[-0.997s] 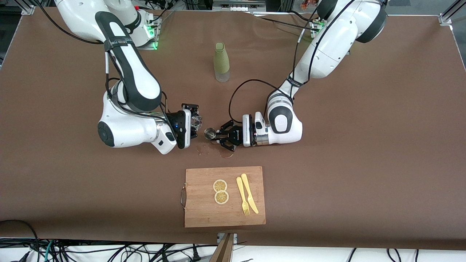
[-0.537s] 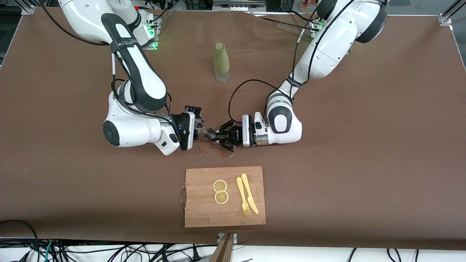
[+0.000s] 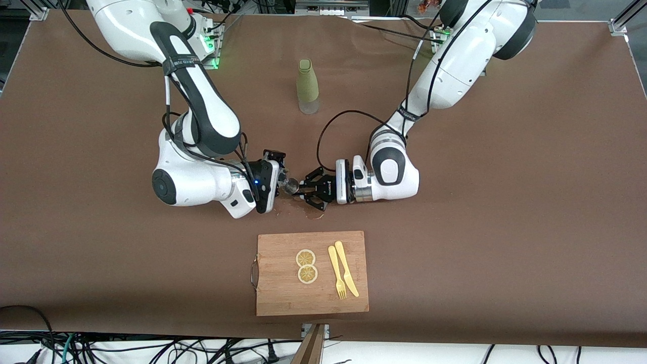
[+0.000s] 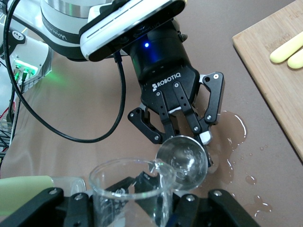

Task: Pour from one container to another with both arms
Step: 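Tilt the glass with the right gripper, pouring into the held jigger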

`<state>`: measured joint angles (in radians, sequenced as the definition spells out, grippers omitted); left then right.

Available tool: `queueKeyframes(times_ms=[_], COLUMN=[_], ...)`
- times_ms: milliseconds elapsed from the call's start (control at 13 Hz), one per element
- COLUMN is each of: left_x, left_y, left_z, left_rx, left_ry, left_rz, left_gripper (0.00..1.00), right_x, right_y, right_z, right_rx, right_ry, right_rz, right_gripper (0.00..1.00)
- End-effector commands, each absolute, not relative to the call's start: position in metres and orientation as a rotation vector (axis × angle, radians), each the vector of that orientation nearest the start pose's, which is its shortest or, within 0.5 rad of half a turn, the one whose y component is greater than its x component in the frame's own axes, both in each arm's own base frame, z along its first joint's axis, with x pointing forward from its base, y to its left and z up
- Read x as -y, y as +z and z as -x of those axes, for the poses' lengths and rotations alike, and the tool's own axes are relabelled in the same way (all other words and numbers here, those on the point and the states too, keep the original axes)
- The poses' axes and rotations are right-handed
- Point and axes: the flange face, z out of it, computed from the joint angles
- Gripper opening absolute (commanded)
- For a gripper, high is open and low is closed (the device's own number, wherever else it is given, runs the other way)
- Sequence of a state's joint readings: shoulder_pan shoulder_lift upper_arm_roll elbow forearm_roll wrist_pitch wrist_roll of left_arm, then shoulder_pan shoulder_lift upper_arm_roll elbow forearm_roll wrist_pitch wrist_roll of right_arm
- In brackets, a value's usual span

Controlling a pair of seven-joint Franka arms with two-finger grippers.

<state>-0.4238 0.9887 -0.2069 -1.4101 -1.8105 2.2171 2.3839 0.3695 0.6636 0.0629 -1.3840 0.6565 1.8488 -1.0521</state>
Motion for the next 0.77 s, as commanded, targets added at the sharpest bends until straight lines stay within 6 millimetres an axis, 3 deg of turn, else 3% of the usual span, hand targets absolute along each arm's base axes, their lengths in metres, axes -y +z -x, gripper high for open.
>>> queueKeyframes(times_ms=[0,460,690], left_x=[0.4386,0.4377,0.4377], left_y=[0.1358,0.1358,0.1358], left_z=[-0.5945,-0.5952,-0.5952], left_rx=[1.219,1.218,1.218], left_ry=[1.142,1.143,1.143], left_rz=[-1.434,-1.435,-1.435], left_gripper=[0.0,0.0,0.0], right_x=[-0.3368,-0.3327,-0.3321], right_y=[0.3253,0.3264,0.3227], right_z=[-0.6351,-0.6379,-0.6368], right_rx=[1.415,1.431,1.481], right_ry=[-0.02,-0.043,-0.123], right_rz=[2.042,2.02,1.89], right_gripper=[0.01,0.01,0.01])
